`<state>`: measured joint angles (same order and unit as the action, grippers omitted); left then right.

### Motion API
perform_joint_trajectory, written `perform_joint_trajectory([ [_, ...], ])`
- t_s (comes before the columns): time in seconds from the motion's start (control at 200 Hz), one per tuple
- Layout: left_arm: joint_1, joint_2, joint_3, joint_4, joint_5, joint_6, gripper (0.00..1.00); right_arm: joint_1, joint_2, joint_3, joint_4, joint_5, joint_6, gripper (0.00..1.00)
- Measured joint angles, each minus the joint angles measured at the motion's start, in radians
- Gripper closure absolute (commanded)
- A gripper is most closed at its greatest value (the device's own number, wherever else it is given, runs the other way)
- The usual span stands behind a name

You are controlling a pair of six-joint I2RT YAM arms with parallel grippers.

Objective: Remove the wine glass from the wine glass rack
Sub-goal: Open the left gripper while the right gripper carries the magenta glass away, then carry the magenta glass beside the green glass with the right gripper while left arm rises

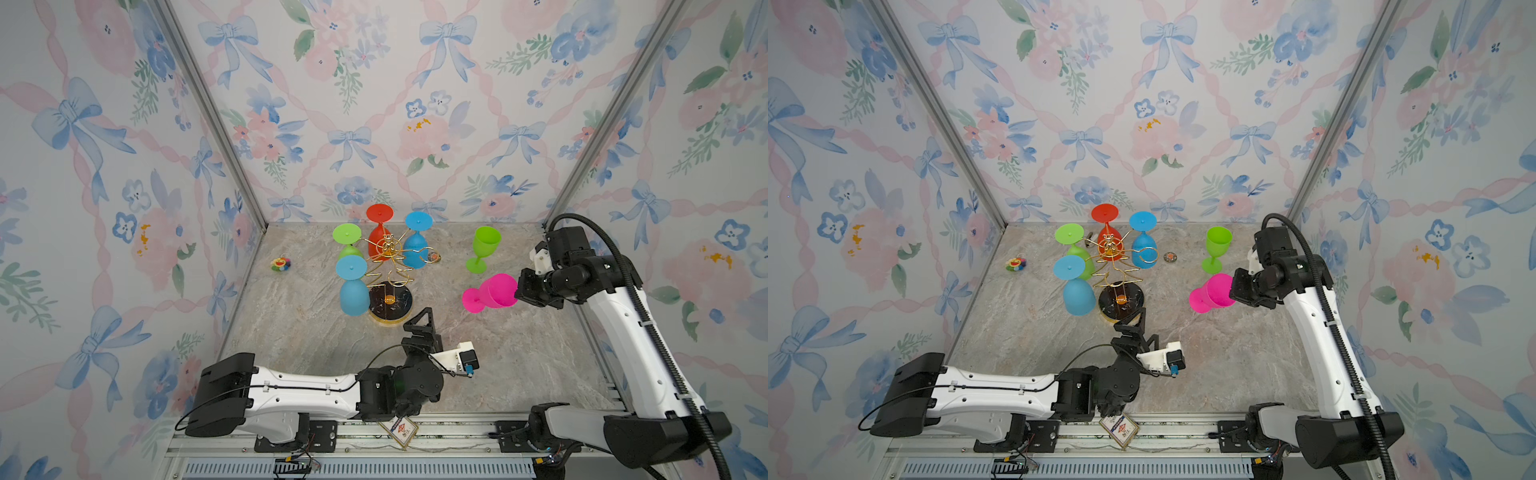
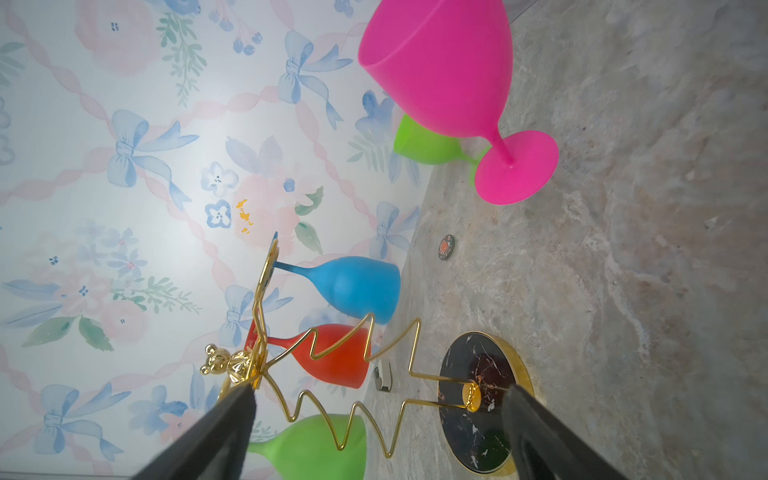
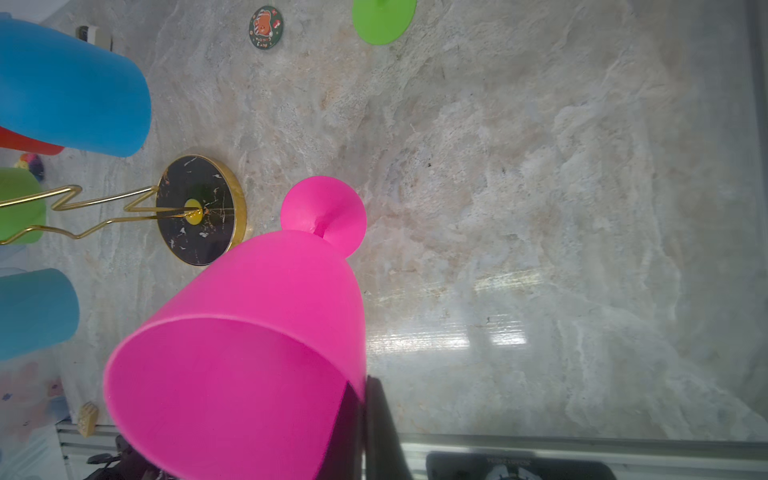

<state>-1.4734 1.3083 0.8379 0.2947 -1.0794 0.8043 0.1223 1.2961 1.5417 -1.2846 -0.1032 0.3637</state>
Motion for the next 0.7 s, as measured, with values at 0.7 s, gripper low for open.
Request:
perform_joint_trajectory([
  [0.7, 0.0, -0.117, 0.369, -0.357, 0.117, -0.556, 0.02, -0.295, 0.38, 0.225, 0.013, 0.174, -0.201, 1.0],
])
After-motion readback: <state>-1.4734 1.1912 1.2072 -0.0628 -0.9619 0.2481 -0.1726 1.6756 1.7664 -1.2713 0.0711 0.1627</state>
